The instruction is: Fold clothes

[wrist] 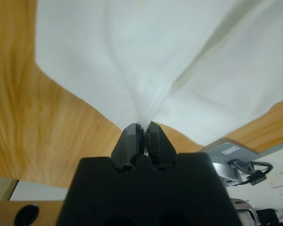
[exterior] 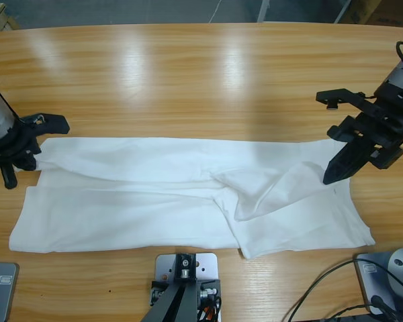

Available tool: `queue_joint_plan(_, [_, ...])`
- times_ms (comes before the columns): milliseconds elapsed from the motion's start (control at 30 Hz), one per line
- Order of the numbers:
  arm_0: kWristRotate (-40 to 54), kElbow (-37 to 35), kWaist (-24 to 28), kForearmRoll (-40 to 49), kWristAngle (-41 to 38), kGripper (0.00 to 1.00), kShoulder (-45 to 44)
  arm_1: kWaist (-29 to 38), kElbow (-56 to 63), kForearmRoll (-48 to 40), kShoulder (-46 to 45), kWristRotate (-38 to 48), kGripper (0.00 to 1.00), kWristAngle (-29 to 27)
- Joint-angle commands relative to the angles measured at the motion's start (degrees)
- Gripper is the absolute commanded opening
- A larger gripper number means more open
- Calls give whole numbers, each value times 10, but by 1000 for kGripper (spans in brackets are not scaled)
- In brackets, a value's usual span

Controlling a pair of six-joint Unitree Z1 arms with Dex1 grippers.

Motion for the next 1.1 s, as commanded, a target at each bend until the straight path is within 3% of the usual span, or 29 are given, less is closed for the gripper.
queue_joint_plan(33, [-13, 35, -4, 11, -2, 0, 13, -16, 41, -7, 2, -16, 0, -3])
queue_joint_plan(233, [-16, 38, 44, 19, 12, 0, 9, -20, 36, -5, 3, -16, 0, -3])
queue_joint_plan(500, [-15, 34, 40, 17, 6, 0, 25, -27, 51, 2, 29, -29, 0, -36])
queue_joint_plan(700, [-14, 27, 12, 17, -22, 0, 58, -37, 51, -6, 40, -35, 0, -37])
queue_joint_plan(1100, [-14, 29, 12, 20, -30, 0, 84, -38, 87, -25, 48, -36, 0, -38])
